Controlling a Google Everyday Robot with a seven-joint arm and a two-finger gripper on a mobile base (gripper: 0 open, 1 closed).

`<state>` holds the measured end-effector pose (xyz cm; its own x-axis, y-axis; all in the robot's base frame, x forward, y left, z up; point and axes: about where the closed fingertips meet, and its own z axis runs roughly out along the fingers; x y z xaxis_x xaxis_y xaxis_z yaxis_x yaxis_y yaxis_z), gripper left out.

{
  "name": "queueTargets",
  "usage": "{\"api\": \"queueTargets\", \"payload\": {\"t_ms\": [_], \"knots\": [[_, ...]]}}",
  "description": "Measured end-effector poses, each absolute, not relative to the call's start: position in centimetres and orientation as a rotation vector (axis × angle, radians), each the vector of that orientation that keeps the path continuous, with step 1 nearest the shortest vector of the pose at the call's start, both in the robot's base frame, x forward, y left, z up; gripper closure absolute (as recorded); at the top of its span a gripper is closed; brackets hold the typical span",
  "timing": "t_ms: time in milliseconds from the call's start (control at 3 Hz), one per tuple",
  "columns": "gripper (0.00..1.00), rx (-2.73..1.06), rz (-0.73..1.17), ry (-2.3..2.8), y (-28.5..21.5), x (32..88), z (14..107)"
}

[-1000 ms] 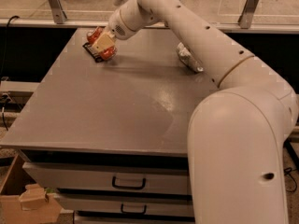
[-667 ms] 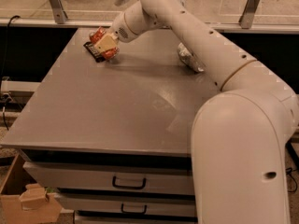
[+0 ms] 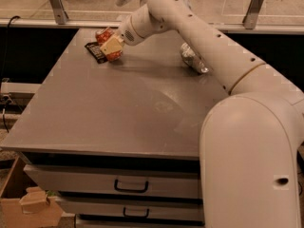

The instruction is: Move coke can near rxbar chocolate

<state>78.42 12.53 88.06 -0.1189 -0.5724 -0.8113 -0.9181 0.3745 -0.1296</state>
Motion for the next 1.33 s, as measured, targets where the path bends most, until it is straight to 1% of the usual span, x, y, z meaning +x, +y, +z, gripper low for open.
{"api": "queueTargets", "payload": {"t_ms": [333, 667, 1000, 1333], "knots": [[0.28, -1.229, 0.512, 1.838, 9.5, 77.7, 87.5], [0.05, -1.174, 0.499, 1.863, 7.1, 77.0, 87.0], [0.0, -1.147, 0.497, 1.878, 5.6, 76.1, 86.8], [0.0, -1.154, 0.493, 1.838, 2.8, 75.3, 89.3]]}}
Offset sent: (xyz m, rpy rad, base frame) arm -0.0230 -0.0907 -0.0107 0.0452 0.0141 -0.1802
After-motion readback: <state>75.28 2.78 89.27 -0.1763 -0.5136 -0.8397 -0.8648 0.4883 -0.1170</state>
